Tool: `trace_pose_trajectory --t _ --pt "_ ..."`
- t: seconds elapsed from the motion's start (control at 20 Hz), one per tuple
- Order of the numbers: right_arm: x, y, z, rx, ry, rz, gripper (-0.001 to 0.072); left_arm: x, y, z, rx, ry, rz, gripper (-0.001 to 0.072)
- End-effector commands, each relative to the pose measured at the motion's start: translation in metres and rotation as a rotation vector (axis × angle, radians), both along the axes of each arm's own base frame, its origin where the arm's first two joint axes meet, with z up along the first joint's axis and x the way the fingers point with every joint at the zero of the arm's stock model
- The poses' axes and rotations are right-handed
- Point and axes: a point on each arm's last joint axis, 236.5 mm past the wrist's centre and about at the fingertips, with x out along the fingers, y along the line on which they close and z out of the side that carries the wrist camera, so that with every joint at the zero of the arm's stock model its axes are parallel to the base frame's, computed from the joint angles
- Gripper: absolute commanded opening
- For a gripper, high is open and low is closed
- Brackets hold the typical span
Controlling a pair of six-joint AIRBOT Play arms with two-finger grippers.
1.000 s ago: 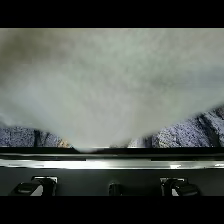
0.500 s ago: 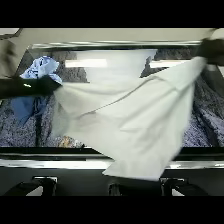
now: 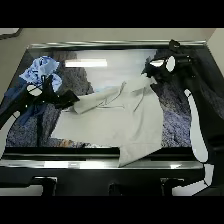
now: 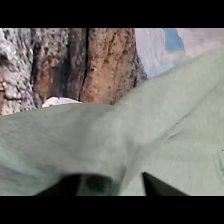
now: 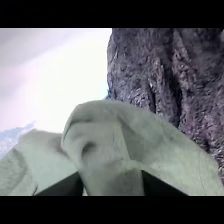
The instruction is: Fold the shirts.
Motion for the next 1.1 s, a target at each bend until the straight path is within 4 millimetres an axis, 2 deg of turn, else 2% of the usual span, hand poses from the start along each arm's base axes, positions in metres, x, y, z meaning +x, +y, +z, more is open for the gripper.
trace_pose_trajectory --t 0.0,0.05,0.15,0.25,0.35,0.45,0.6,0.65,0.8,0.95,1.0,1.05 --pt "-0.022 -0.018 -0.002 0.01 0.102 0.078 0.051 -0.005 0.04 0.015 0.053 0.028 -0.118 0.0599" --pt "-0.041 -0.046 0.001 -0.018 0.157 0.108 0.051 -0.02 0.068 0.02 0.109 0.082 -0.16 0.0594" --pt "-0.098 -0.097 -0.013 0.029 0.384 0.087 0.0489 -0.07 0.126 0.012 0.208 0.278 -0.187 0.0583" --pt "-0.16 -0.116 -0.031 0.157 0.613 0.123 0.0489 -0.117 0.151 -0.009 0.175 0.45 -0.162 0.0584" --pt "-0.205 -0.119 -0.048 0.222 0.764 0.145 0.0491 -0.15 0.157 -0.035 0.114 0.553 -0.126 0.0582" --pt "-0.221 -0.114 -0.064 0.238 0.777 0.124 0.0491 -0.162 0.158 -0.054 0.1 0.561 -0.131 0.0581" --pt "-0.228 -0.104 -0.081 0.264 0.75 0.111 0.0493 -0.164 0.154 -0.074 0.089 0.548 -0.128 0.0576" --pt "-0.235 -0.103 -0.085 0.262 0.77 0.138 0.0496 -0.17 0.147 -0.077 0.058 0.568 -0.131 0.0515" --pt "-0.248 -0.106 -0.094 0.243 0.815 0.151 0.05 -0.181 0.129 -0.084 -0.017 0.582 -0.153 0.0427" --pt "-0.268 -0.103 -0.114 0.245 0.849 0.143 0.05 -0.187 0.126 -0.09 -0.021 0.598 -0.15 0.0426" --pt "-0.278 -0.1 -0.123 0.247 0.859 0.149 0.05 -0.183 0.128 -0.093 -0.011 0.584 -0.139 0.036" --pt "-0.287 -0.097 -0.131 0.249 0.863 0.152 0.0499 -0.179 0.129 -0.094 -0.003 0.569 -0.131 0.0202"
